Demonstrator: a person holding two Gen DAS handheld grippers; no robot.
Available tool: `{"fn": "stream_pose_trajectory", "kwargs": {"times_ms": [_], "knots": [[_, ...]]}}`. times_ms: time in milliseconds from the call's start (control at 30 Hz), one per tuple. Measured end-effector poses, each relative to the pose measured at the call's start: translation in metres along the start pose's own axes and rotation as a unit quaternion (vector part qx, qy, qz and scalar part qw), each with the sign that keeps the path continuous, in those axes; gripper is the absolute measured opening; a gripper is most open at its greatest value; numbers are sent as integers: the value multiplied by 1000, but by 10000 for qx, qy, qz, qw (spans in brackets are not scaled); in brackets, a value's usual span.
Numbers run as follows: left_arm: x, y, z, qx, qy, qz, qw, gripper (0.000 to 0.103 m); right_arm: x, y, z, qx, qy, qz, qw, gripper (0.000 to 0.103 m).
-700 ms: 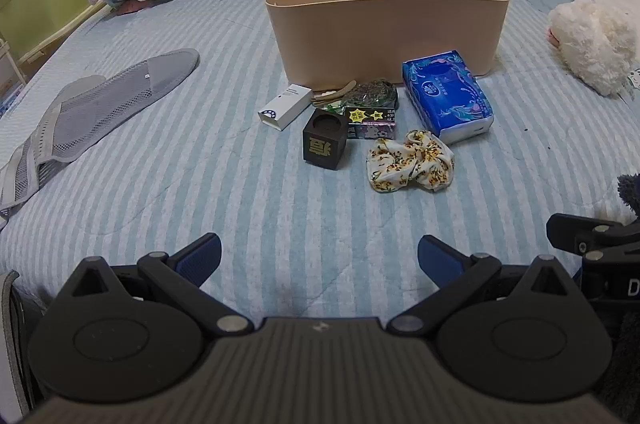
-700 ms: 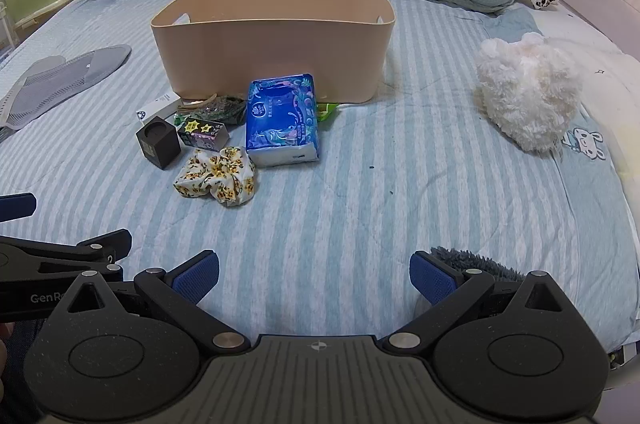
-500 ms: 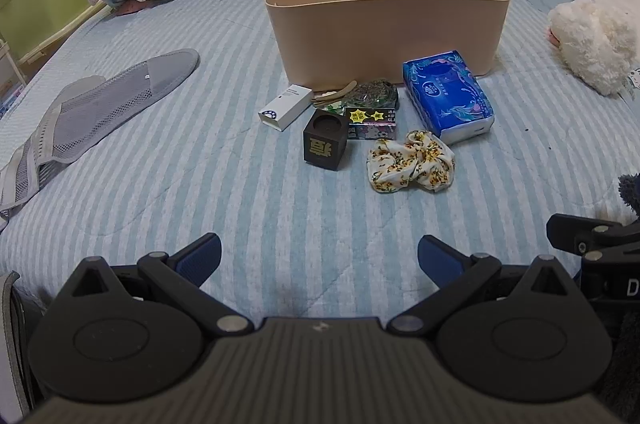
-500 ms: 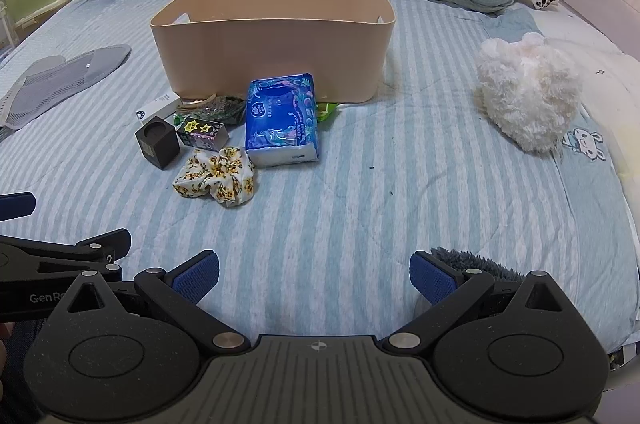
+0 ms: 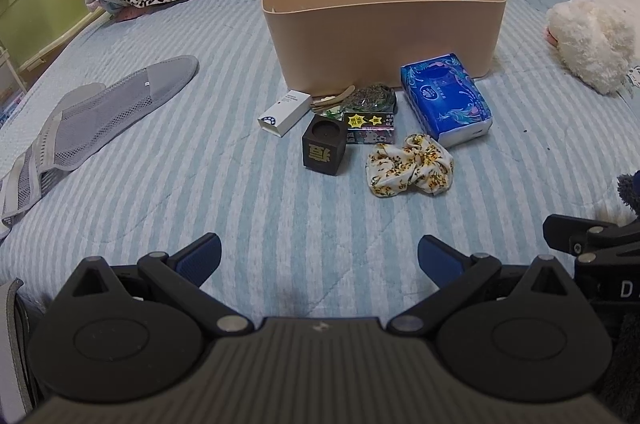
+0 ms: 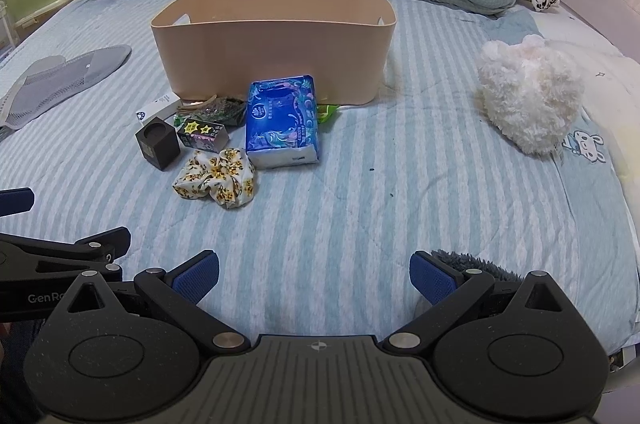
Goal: Organize objects
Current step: 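Move both grippers toward the items in front of the beige basket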
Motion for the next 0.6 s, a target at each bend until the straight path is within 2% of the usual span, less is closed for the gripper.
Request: {"fn": "stream_pose_trajectory", "kwargs": {"times_ms": [600], "knots": [[-4,1,-3,-28,37,18,10000,103,4,1,-4,-24,-4,-60,10000,103]]}}
Point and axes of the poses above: each gripper's, at about its wrist camera, not at the fingertips, and z roughly against the way its jaws point, x to its right, y to its top, the point moved 2 cm from there along -z, roughly the way its jaws point, and after that the axes turned 7 degrees about -z, right-handed, at the moved point
